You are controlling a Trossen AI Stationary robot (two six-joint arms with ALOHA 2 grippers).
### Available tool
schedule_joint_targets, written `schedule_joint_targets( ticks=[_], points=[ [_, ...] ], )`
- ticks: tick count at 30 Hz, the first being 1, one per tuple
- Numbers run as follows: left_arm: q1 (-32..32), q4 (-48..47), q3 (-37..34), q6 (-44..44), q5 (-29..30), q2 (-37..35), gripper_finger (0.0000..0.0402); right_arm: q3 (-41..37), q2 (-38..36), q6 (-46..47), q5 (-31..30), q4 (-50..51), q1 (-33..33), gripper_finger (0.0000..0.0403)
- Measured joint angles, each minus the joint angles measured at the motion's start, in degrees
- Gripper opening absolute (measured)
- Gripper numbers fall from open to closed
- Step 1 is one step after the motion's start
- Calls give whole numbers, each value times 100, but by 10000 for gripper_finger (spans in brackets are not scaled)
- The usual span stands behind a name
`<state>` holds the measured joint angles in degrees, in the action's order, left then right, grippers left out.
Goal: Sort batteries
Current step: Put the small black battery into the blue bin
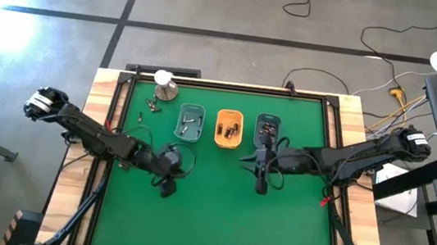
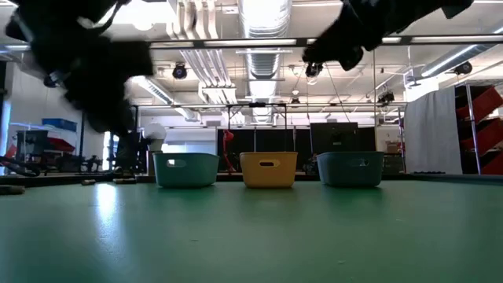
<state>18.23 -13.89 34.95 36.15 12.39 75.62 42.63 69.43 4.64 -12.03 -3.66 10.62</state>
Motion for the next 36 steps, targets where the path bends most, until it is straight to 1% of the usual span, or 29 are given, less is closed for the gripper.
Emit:
schedule_joint_targets(
  ticks=[3, 5, 7, 10, 12, 15, 18, 21, 23, 27, 36],
  points=[
    [-195, 1958, -170, -932, -3, 47, 4, -456, 104, -12, 1, -1606, 27, 73],
    [-337, 2907, -305, -1454, -19, 165, 3, -752, 260, 66, 37, -2605, 27, 78],
    [-479, 3741, -362, -1910, -53, 316, 3, -925, 470, 112, 44, -3436, 27, 87],
    [-685, 4508, -372, -2410, -58, 641, 3, -974, 833, 136, 60, -4121, 25, 106],
    [-813, 5033, -384, -2634, -164, 903, 3, -907, 1084, 138, 60, -4236, 25, 119],
    [-970, 5775, -351, -2781, -473, 1257, 2, -713, 1422, 135, 62, -4248, 25, 137],
    [-1067, 6252, -355, -2821, -587, 1562, 3, -510, 1709, 63, 35, -4335, 25, 149],
    [-1096, 6553, -361, -2857, -588, 1707, 4, -322, 1881, -85, -242, -4363, 25, 154],
    [-1100, 6742, -356, -2916, -588, 1776, 4, -294, 1902, -202, -420, -4317, 25, 152],
    [-1094, 7177, -360, -3104, -591, 1796, 5, -251, 1937, -236, -448, -4317, -14, 139],
    [-1096, 7326, -311, -3257, -519, 1790, 6, -251, 1990, -253, -431, -4328, -27, 109]
  ],
)
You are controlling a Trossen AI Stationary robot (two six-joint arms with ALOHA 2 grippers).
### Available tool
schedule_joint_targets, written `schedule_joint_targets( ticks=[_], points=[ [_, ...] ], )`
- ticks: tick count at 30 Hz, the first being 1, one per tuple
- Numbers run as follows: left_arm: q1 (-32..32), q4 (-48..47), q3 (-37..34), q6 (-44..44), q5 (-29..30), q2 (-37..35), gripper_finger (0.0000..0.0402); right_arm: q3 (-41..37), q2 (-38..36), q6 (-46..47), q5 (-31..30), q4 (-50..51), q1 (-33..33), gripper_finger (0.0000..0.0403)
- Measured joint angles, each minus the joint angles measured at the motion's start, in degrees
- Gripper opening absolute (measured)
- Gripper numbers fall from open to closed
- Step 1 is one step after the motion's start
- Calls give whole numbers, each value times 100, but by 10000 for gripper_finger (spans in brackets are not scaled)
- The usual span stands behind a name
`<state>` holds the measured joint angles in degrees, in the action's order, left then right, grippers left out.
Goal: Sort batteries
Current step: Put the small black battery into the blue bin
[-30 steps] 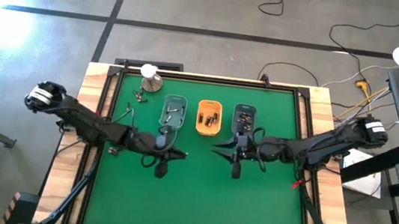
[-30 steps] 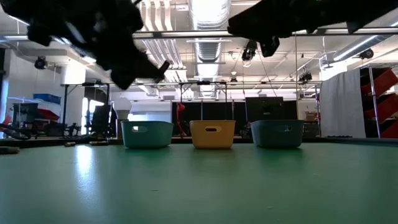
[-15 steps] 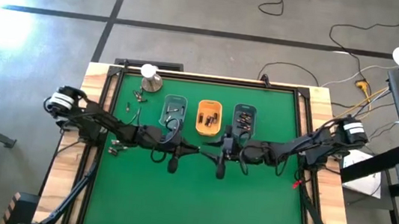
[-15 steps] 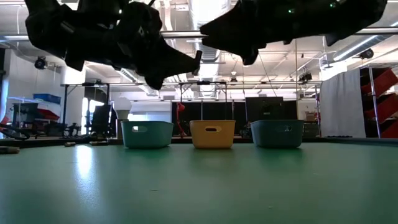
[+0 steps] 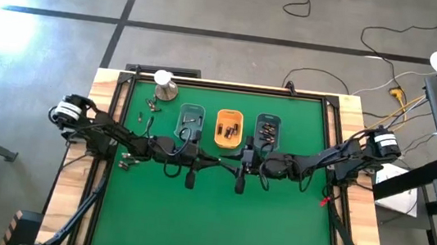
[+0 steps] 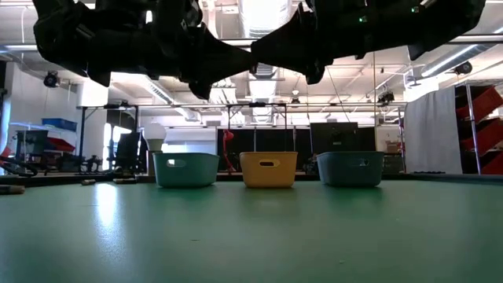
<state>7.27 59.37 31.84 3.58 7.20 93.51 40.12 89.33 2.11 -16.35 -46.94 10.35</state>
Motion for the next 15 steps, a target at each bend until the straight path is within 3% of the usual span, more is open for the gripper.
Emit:
schedule_joint_targets(
  ticks=[15],
  points=[
    [-57, 52, 22, -111, 275, 9, 6, 0, 53, 92, -19, -26, -28, 48]
  ],
)
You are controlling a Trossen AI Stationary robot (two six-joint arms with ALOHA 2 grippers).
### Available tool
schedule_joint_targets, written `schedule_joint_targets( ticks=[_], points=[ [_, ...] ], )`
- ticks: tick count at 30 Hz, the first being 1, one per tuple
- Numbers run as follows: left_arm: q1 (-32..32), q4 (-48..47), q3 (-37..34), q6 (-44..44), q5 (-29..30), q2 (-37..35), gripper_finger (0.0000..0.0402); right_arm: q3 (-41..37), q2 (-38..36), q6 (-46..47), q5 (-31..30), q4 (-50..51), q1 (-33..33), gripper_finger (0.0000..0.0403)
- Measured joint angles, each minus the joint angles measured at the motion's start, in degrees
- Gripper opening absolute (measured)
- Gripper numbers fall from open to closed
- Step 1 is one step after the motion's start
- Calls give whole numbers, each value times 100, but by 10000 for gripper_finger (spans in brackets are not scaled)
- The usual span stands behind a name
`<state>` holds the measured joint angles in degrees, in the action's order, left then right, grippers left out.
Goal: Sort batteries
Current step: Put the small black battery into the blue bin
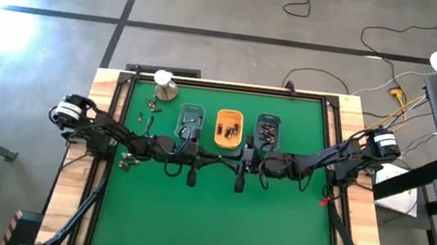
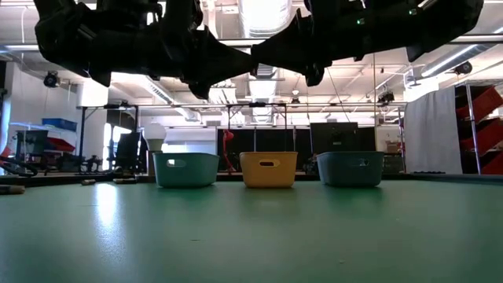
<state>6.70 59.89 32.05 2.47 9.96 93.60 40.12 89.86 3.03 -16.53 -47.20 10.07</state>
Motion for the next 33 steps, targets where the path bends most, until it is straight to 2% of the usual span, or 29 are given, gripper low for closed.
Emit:
schedule_joint_targets(
  ticks=[5, 9, 17, 22, 33],
  points=[
    [-2, 2, 0, -5, 2, 0, 6, 0, 0, -2, 0, 6, 0, 27],
    [-5, 1, 0, -5, 3, 0, 6, 0, 0, 42, -7, 11, 0, 25],
    [-15, 13, 2, -32, 4, 0, 7, 0, 2, 202, -8, -21, 0, 73],
    [-22, 32, 7, -32, 24, 0, 7, 0, 4, 205, 6, -105, -69, 81],
    [-44, 6, 7, -113, 63, 0, 9, -9, 4, 296, 10, -105, -189, 21]
  ],
)
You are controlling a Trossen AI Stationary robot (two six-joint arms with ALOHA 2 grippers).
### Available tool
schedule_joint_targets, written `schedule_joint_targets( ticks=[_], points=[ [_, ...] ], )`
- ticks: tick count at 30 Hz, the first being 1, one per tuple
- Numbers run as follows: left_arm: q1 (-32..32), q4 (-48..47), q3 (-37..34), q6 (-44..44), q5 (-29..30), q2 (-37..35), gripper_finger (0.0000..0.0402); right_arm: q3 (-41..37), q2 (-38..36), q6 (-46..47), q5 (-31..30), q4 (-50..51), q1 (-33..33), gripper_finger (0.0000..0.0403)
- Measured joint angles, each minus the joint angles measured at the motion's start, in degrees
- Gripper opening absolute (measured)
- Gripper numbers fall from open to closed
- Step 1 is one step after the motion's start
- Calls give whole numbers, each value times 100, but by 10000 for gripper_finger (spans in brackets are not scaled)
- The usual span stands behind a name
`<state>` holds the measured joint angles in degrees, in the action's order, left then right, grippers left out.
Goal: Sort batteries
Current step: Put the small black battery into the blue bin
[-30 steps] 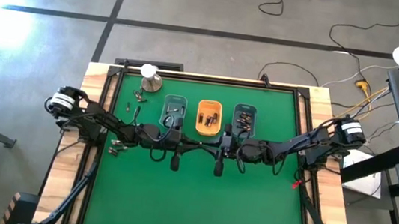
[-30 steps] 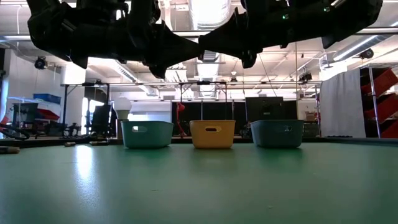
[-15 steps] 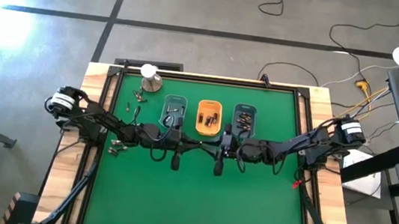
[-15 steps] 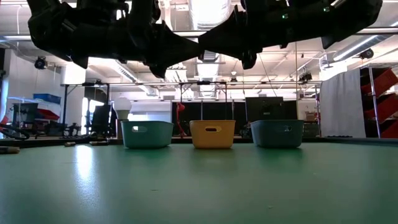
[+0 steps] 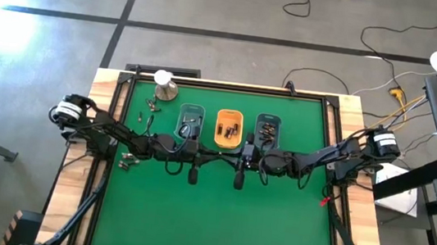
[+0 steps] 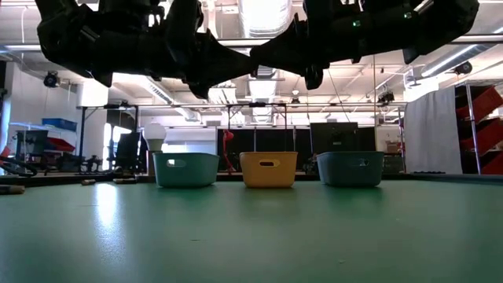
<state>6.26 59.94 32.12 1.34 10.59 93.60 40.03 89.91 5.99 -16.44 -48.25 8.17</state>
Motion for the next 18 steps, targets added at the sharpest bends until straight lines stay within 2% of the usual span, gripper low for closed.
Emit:
schedule_joint_targets(
  ticks=[4, 8, 12, 15, 18],
  points=[
    [-17, -51, 0, -145, -2, -2, 29, 0, 2, 85, 23, 15, -34, 22],
    [-28, -93, 2, -194, -57, -25, 64, 0, -20, 88, 13, 35, -40, 22],
    [-44, -468, 9, -275, -57, -267, 100, 0, -357, 49, 7, 683, -173, 22],
    [-46, -1176, 8, -281, 111, -649, 119, 121, -840, 196, -18, 2011, -395, 22],
    [-48, -2061, -8, -373, 264, -1128, 128, 633, -1275, 319, -15, 4092, -679, 22]
  ],
)
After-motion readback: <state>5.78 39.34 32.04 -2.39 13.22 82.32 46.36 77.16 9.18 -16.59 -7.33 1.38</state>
